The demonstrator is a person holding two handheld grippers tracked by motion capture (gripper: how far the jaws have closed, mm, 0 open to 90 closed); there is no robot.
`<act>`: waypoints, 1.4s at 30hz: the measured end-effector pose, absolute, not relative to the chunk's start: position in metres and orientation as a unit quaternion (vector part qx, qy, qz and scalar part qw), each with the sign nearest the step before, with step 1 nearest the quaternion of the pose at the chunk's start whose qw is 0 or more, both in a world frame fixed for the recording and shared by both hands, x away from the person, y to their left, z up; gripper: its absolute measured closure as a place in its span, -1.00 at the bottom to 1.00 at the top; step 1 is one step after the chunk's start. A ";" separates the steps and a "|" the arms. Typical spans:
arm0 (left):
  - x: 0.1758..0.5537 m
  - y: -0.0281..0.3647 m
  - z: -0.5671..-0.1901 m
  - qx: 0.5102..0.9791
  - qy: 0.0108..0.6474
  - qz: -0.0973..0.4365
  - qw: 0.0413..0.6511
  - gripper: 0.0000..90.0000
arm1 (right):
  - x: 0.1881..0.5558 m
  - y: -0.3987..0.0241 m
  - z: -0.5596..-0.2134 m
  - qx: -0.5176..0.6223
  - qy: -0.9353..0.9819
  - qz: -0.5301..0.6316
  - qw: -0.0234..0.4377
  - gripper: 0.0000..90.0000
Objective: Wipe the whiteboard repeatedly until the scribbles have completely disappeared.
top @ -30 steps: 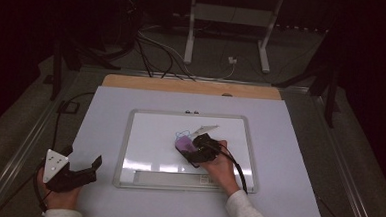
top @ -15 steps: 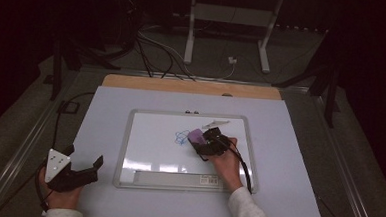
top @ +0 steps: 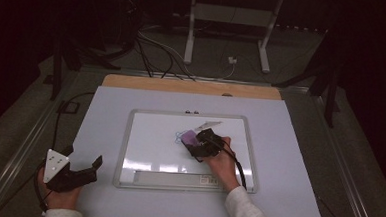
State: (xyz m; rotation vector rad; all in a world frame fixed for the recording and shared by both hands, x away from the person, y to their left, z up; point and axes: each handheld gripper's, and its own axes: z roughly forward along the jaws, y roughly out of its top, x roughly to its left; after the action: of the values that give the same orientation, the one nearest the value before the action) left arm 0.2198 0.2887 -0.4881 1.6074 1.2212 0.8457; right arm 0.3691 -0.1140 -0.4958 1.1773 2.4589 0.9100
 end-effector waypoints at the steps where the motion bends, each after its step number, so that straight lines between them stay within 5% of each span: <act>1: 0.220 0.289 -0.488 0.653 0.496 0.343 0.459 -0.99 | 0.372 -0.118 -0.496 0.418 0.842 0.308 0.145 -0.08; 7: 0.221 0.287 -0.489 0.654 0.495 0.342 0.458 -0.99 | 0.376 -0.122 -0.495 0.437 0.833 0.297 0.165 -0.08; 17: 0.220 0.289 -0.488 0.652 0.497 0.343 0.459 -0.99 | 0.362 -0.088 -0.495 0.353 0.873 0.323 0.092 -0.08; 31: 0.221 0.288 -0.489 0.654 0.495 0.342 0.459 -0.99 | 0.389 -0.123 -0.495 0.474 0.814 0.297 0.157 -0.08; 42: 0.221 0.288 -0.489 0.653 0.495 0.342 0.459 -0.99 | 0.366 -0.085 -0.495 0.368 0.868 0.319 0.100 -0.08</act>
State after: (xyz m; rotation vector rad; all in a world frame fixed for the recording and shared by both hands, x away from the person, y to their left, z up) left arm 0.2207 0.2880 -0.4888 1.6077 1.2197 0.8428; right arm 0.3662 -0.0853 -0.4950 1.0884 2.5642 0.9417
